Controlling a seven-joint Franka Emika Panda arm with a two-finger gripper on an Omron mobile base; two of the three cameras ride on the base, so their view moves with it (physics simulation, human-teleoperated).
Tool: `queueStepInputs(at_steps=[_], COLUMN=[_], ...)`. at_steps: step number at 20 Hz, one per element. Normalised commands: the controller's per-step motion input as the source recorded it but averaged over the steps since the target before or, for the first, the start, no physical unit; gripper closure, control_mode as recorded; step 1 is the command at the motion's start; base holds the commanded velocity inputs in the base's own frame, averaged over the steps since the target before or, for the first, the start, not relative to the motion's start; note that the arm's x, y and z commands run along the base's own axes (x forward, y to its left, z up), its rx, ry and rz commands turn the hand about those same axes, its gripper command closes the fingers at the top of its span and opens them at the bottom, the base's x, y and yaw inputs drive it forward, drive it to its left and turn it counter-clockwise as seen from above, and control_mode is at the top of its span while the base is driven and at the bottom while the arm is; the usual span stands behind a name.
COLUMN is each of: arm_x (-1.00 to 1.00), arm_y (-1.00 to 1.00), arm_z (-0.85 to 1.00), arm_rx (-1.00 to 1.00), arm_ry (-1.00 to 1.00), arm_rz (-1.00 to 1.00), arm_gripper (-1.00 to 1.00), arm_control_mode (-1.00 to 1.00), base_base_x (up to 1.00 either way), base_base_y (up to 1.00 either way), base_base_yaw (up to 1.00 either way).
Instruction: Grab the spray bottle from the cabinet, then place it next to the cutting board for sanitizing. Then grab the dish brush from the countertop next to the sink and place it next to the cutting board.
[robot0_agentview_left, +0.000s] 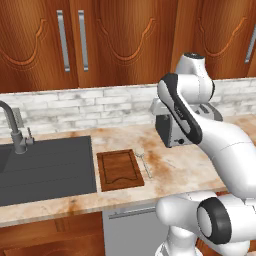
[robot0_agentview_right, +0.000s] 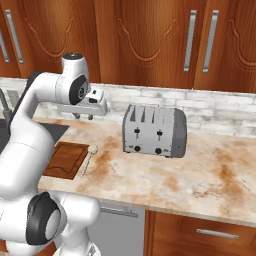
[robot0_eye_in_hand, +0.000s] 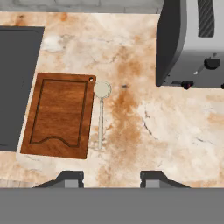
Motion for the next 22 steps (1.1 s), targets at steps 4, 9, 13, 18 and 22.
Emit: queueStepInputs(at_steps=[4,9,13,18,22], arm_x=[-0.3,-0.38,-0.31,-0.33,-0.37], arm_y=[0.0,0.05,0.0,0.01,0.12], arm_z=[0.0,0.0,0.0,-0.1,-0.02], arm_rx=[0.0,0.0,-0.01,0.0,-0.01], arm_ry=[-0.11,-0.12,-0.07,0.0,-0.21], arm_rz=[0.0,0.0,0.0,0.0,0.0], arm_gripper=[-1.0,-1.0,-1.0,-1.0,-1.0], arm_control_mode=[-1.0,-1.0,-1.0,-1.0,-1.0], base_base_x=[0.0,0.0,0.0,0.0,0.0], base_base_y=[0.0,0.0,0.0,0.0,0.0], base_base_yaw=[0.0,0.0,0.0,0.0,0.0])
